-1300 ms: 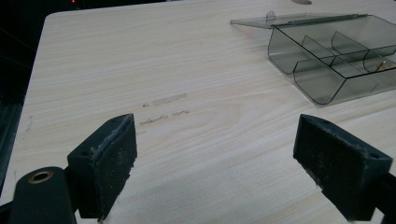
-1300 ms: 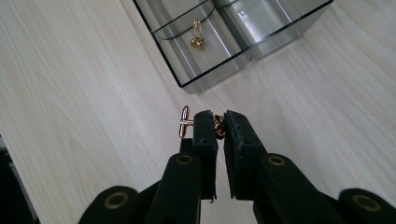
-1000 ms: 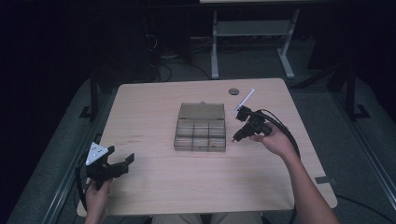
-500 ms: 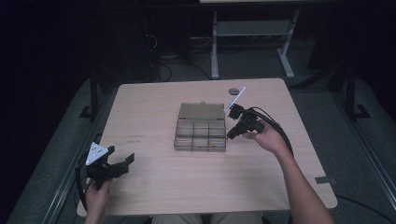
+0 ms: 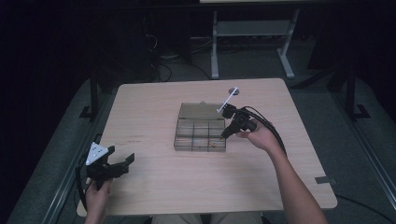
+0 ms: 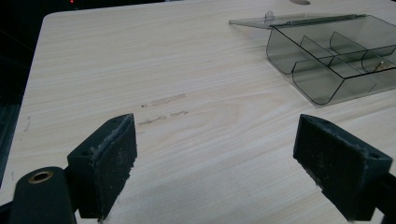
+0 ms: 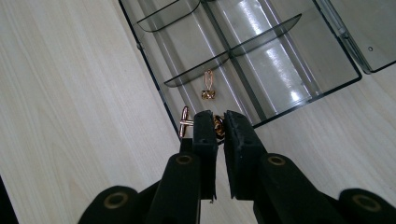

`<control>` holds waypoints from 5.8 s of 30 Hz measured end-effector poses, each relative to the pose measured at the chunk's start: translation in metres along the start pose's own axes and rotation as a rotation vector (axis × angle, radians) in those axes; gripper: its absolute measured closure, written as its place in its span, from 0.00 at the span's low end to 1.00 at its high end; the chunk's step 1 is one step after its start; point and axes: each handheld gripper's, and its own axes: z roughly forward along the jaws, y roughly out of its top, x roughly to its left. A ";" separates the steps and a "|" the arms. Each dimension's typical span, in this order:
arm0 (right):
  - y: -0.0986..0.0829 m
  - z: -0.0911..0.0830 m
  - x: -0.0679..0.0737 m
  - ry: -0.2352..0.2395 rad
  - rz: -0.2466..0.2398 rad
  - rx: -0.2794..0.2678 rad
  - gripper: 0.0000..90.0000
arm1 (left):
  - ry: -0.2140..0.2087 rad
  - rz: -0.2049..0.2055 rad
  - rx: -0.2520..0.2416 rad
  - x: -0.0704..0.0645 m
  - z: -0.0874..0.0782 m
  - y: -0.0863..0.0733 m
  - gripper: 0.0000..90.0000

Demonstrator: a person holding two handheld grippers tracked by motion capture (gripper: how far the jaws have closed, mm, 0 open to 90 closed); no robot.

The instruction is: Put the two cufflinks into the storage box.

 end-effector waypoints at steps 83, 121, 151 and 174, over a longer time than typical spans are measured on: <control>0.022 0.056 -0.015 0.039 0.007 0.112 0.91 | -0.006 0.001 0.006 0.000 0.000 0.000 0.15; 0.003 0.011 -0.013 0.026 0.030 0.015 0.82 | -0.013 0.007 0.005 -0.001 0.001 0.000 0.15; -0.035 -0.015 -0.022 -0.015 0.080 -0.044 0.75 | -0.006 0.013 0.012 -0.001 0.001 0.000 0.15; -0.081 -0.022 -0.027 -0.022 0.147 -0.065 0.69 | -0.005 0.014 0.011 -0.002 0.001 0.000 0.15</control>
